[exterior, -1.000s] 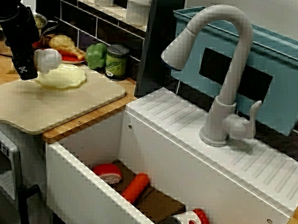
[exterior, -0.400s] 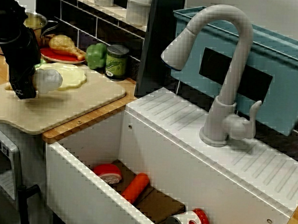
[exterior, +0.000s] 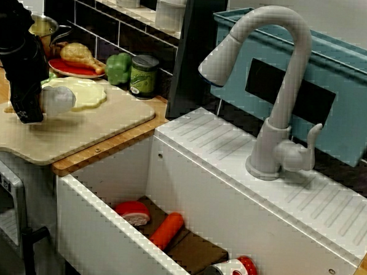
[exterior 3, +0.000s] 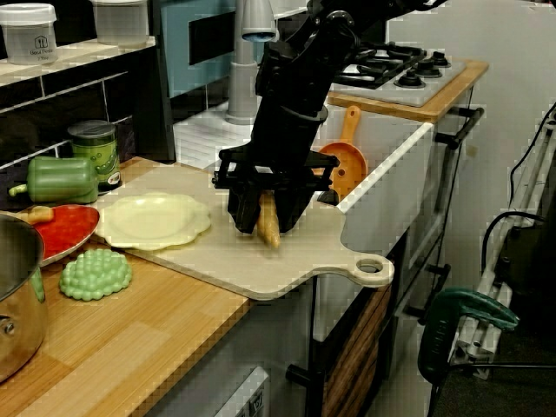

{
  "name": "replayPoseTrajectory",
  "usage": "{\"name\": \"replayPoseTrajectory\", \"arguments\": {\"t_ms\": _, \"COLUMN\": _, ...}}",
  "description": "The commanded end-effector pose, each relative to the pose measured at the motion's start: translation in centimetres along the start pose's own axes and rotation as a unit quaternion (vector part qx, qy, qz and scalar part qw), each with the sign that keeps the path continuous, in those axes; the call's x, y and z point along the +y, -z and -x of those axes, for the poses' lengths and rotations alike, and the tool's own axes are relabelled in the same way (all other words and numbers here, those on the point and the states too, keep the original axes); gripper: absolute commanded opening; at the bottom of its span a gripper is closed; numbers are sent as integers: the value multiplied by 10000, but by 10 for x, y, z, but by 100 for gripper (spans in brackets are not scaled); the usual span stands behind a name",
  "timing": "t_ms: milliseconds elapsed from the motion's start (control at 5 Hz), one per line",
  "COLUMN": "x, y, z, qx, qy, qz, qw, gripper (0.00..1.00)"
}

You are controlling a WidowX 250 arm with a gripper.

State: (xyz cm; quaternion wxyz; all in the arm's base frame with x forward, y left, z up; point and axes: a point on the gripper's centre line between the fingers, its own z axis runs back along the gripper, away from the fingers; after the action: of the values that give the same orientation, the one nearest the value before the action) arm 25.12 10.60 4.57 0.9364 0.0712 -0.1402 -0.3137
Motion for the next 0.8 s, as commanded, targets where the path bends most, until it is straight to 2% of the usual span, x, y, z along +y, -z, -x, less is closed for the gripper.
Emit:
{"name": "replayPoseTrajectory", "arguments": {"t_ms": 0, "x": 24, "y": -11, "z": -9, "qx": 75, "qy": -155, "qz": -197, "qw": 9997, "gripper": 100}}
{"name": "replayPoseTrajectory", "arguments": {"t_ms": 200, "x": 36, "y": -14, "z": -8, "qx": 61, "qy": -619, "qz": -453, "qw": 9970, "gripper": 100}}
{"name": "replayPoseTrajectory", "arguments": {"t_ms": 600, "x": 58, "y": -32, "z": -15, "qx": 35, "qy": -840, "qz": -151, "qw": 9963, "gripper": 100}}
